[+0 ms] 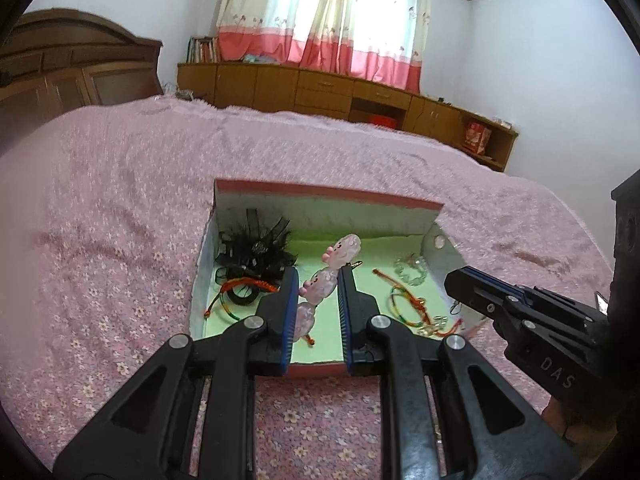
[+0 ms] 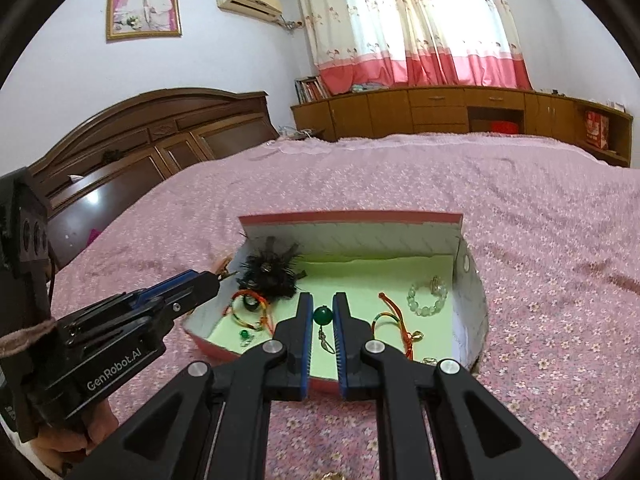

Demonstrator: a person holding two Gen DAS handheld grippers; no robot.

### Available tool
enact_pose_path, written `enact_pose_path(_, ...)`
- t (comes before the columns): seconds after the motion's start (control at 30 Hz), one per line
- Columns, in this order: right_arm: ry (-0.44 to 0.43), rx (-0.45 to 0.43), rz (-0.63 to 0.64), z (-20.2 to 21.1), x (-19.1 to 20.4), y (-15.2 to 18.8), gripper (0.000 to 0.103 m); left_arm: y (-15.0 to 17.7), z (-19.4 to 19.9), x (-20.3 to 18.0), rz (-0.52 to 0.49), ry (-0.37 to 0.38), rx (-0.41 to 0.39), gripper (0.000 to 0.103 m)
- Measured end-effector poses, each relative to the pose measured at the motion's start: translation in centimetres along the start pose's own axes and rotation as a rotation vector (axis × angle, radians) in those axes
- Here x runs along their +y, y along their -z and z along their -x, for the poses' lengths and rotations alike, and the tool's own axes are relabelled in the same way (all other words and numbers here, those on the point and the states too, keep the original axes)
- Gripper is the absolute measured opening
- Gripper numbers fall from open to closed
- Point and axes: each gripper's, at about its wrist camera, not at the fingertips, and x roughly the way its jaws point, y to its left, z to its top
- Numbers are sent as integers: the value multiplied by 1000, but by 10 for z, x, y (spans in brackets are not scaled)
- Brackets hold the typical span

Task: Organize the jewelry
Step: 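Open both tools to drop the hairpin and earring into the box, then withdraw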

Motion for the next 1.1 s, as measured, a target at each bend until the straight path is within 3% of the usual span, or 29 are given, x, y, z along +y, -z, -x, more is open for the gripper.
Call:
enact_pose_path(0.47,15,165,-10,-52,-12,20,11,19,-48,9,8,-25,193,12)
enact_pose_path(0.77,-6,204,-40,-58,-15,21,12,18,-47,10,13,-4,212,14)
enact_pose_path(0.9,-14,198,-63,-54,-18,19,22,16,-43,10,15,-6,212,19)
enact_pose_path(1.1,-24,162,-67,-34,-18,13,26,13,-20,11,15,10,199,20)
